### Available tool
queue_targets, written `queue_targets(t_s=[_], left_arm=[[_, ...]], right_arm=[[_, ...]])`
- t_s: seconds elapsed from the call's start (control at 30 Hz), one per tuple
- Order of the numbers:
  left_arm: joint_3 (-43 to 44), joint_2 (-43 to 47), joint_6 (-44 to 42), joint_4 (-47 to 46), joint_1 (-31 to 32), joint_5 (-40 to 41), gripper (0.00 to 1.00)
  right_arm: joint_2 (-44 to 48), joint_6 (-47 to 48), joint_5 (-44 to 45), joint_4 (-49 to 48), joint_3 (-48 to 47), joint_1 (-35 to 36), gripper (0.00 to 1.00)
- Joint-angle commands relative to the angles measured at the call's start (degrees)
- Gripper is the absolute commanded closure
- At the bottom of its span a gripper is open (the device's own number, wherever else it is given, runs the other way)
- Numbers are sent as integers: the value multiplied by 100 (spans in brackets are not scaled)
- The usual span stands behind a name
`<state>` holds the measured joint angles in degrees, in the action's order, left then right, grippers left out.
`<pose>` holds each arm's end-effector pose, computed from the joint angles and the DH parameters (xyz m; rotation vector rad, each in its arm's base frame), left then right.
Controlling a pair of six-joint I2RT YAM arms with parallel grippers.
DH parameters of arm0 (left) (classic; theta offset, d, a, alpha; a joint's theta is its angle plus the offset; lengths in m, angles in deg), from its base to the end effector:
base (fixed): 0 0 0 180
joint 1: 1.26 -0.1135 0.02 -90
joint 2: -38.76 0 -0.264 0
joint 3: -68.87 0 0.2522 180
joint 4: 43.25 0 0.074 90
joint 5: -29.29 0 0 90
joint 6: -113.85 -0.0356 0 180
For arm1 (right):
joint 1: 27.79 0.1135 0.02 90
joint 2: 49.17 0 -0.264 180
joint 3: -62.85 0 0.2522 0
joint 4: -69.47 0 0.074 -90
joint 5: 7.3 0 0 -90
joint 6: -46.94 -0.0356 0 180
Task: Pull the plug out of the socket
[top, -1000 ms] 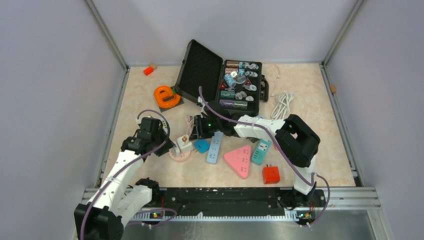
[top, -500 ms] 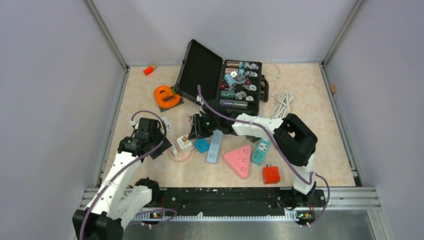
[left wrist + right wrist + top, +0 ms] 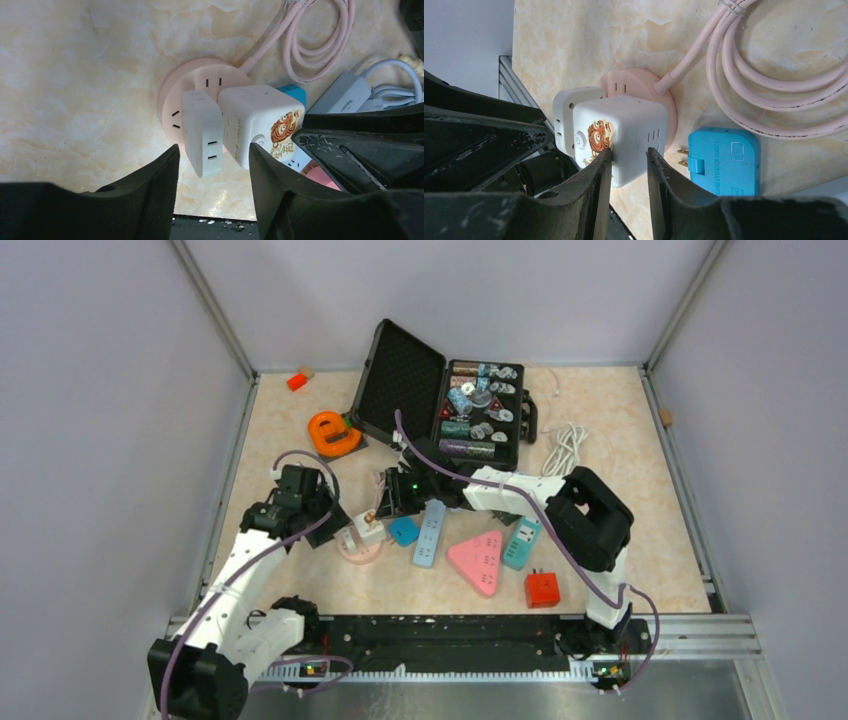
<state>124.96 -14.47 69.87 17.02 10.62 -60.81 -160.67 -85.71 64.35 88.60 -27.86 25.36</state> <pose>0.1692 -0.0357 0.2452 -0.7684 2.5047 -0.3727 0.2520 0.3550 0.2004 -0.4228 2.5091 1.1542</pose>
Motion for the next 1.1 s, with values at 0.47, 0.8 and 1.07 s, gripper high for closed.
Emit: queue_targets(t_s=[0.47, 0.8, 1.07], left_arm=[[-128, -640, -79, -132, 235, 320, 61], [165, -635, -163, 46, 238, 232, 100], [326, -644, -147, 132, 235, 64, 100]], right_arm=[[-165, 421, 101, -184, 123, 143, 55], [-318, 673, 311, -323, 333, 206, 58], [-325, 868, 481, -271, 475, 213, 60]])
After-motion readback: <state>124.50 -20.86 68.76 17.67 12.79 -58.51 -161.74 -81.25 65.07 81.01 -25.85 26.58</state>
